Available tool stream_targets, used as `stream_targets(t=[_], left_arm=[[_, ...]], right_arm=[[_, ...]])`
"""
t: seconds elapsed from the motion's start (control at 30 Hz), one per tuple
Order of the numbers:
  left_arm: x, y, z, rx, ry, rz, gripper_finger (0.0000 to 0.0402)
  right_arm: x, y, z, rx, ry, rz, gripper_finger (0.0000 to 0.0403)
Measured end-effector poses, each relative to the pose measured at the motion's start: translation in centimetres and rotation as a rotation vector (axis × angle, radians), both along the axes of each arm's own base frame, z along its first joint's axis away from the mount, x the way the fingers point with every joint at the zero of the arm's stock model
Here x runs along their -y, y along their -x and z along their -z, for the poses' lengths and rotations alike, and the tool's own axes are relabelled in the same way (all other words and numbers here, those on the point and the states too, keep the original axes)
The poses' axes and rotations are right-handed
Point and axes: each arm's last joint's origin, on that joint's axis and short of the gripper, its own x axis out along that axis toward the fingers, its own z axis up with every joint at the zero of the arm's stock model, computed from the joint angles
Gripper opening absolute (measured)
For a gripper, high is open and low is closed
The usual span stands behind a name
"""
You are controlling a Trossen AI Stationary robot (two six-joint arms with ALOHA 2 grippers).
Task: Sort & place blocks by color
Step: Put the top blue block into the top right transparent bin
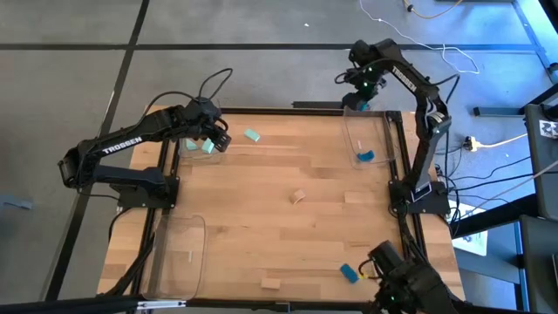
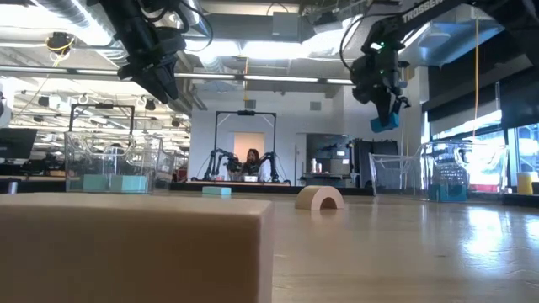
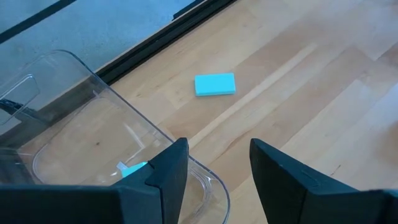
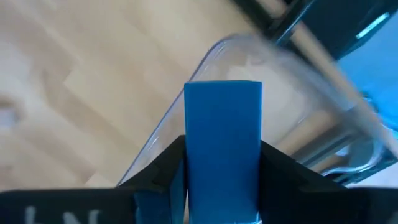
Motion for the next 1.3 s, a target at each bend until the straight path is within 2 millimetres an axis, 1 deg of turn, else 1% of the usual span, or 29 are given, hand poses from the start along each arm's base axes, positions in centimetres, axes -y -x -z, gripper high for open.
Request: stream_targets(t=[0.13, 0.2, 0.3, 0.47, 0.6, 0.73, 0.87, 1.1, 1.13, 1.3], left_arm=[[0.0, 0.0, 0.0, -0.003, -0.005, -0.004, 0.0163], [0.0, 0.0, 0.0, -0.003, -0.005, -0.005, 0.0163], [0.0, 0.0, 0.0, -0.003, -0.005, -0.005, 0.0163], [0.0, 0.0, 0.0, -0.002, -0.005, -0.004, 0.0163], [0.0, 0.0, 0.0, -0.002, -0.004, -0.004, 0.0163], [0.0, 0.0, 0.0, 0.009, 0.013, 0.015, 0.0163], [0.1, -0.1, 0.0, 0.012, 0.025, 0.060, 0.0163], [0.2, -0.1, 0.0, 0.015, 0.031, 0.066, 0.0163], [0.2, -0.1, 0.0, 0.015, 0.031, 0.066, 0.0163], [0.2, -0.1, 0.0, 0.015, 0.031, 0.066, 0.0163]], right_arm=[[-2.7, 1.5, 0.5, -0.021, -0.056, 0.002, 0.0133], [-3.9, 2.3, 1.2, -0.038, -0.066, 0.012, 0.0133], [-4.9, 2.9, 2.9, -0.027, -0.044, 0.045, 0.0133], [-5.2, 3.1, 6.7, 0.003, 0.006, 0.108, 0.0133], [-5.6, 3.5, 9.8, -0.032, 0.023, 0.137, 0.0133], [-5.7, 3.8, 11.7, -0.059, 0.084, 0.162, 0.0133], [-5.7, 3.9, 12.5, -0.055, 0.110, 0.168, 0.0133], [-5.7, 3.9, 12.6, -0.053, 0.112, 0.168, 0.0135], [-5.6, 3.9, 12.6, -0.051, 0.115, 0.169, 0.0146], [-5.6, 3.9, 12.6, -0.051, 0.112, 0.220, 0.0236]])
